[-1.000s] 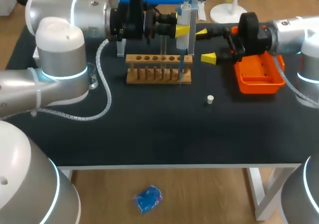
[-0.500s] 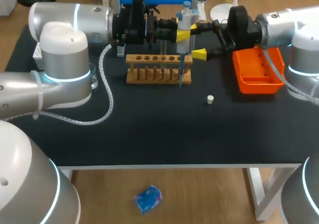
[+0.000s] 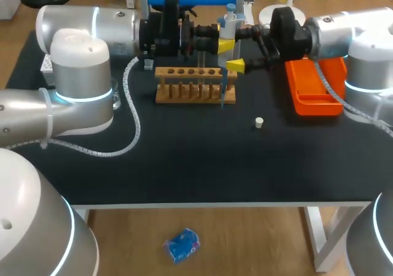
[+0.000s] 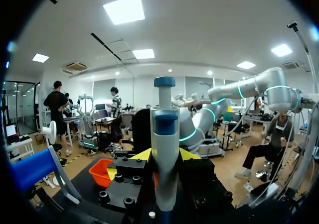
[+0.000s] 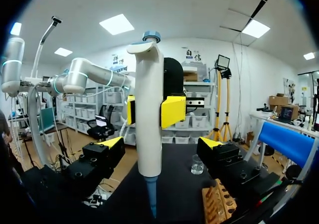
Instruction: Invert the test tube, pick up the pipette, mount the tip to pipette, aspirate from beaker and dispense into the tube, eject the tip, return the pipette, and cap with the stopper.
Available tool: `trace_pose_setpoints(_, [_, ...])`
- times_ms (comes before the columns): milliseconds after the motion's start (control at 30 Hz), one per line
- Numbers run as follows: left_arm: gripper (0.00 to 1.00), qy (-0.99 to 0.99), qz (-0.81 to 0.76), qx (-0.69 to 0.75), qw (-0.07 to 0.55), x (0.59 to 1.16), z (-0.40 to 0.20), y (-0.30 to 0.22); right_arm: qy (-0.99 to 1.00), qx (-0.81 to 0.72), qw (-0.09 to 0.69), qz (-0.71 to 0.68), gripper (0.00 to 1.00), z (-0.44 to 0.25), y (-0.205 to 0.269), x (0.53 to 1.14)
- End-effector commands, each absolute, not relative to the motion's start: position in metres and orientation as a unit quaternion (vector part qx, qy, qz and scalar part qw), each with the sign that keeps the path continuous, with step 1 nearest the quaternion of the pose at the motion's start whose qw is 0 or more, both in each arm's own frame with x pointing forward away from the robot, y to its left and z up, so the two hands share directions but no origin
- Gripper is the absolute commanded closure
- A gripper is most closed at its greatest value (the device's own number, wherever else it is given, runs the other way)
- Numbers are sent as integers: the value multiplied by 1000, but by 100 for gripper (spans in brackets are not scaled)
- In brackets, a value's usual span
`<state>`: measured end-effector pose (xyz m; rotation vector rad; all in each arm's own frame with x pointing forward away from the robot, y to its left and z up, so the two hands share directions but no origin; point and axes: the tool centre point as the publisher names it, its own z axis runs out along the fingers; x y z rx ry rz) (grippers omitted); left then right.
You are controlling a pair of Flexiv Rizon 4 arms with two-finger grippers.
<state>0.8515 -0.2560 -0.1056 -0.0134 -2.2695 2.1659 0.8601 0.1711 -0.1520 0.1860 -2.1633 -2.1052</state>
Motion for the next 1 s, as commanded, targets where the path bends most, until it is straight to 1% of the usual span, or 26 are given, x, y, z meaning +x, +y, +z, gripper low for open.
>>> trace_pose_setpoints(33, [100, -722, 692, -3, 0, 851, -106, -257, -713, 65, 61, -695, 12, -151, 174, 862])
trace_pose_setpoints(67, [100, -721, 693, -3, 0, 851, -107, -257, -713, 65, 61, -695, 18, -151, 175, 862])
trace_pose_setpoints(133, [100, -721, 693, -3, 0, 851, -107, -257, -712, 67, 62, -696, 24, -150, 175, 862])
trace_pose_setpoints(167, [100, -720, 694, -3, 0, 851, -107, -257, -712, 67, 62, -697, 31, -150, 176, 862])
trace_pose_setpoints(200, [100, -720, 694, -3, 0, 851, -107, -257, -711, 67, 63, -697, 33, -149, 176, 862])
trace_pose_setpoints(267, [100, -719, 695, -3, -1, 851, -107, -257, -710, 68, 64, -698, 33, -149, 177, 861])
trace_pose_setpoints(300, [100, -719, 695, -3, -1, 851, -107, -257, -710, 68, 65, -698, 44, -149, 177, 861])
trace_pose_setpoints(333, [100, -719, 695, -2, -1, 851, -107, -257, -709, 67, 66, -699, 50, -149, 177, 861])
trace_pose_setpoints(500, [100, -719, 695, -2, -1, 852, -108, -257, -706, 66, 68, -701, 50, -150, 178, 861])
trace_pose_setpoints(533, [100, -719, 695, -2, -1, 852, -108, -257, -706, 66, 68, -702, 49, -150, 178, 861])
trace_pose_setpoints(567, [100, -719, 695, -2, -1, 852, -108, -257, -706, 66, 69, -702, 50, -150, 178, 861])
trace_pose_setpoints(633, [100, -718, 696, -2, -2, 852, -109, -257, -705, 66, 70, -702, 46, -150, 179, 861])
trace_pose_setpoints(733, [100, -717, 697, -1, -2, 853, -110, -257, -705, 68, 72, -703, 32, -149, 180, 860])
trace_pose_setpoints(833, [100, -717, 697, 0, -3, 853, -110, -257, -704, 69, 74, -703, 31, -149, 180, 860])
trace_pose_setpoints(867, [100, -717, 697, 0, -3, 853, -110, -257, -704, 69, 74, -703, 33, -149, 181, 860])
trace_pose_setpoints(933, [100, -717, 697, -1, -3, 853, -110, -257, -704, 70, 75, -703, 49, -149, 181, 860])
trace_pose_setpoints(1000, [100, -717, 697, -1, -3, 853, -110, -257, -704, 70, 75, -703, 52, -149, 181, 860])
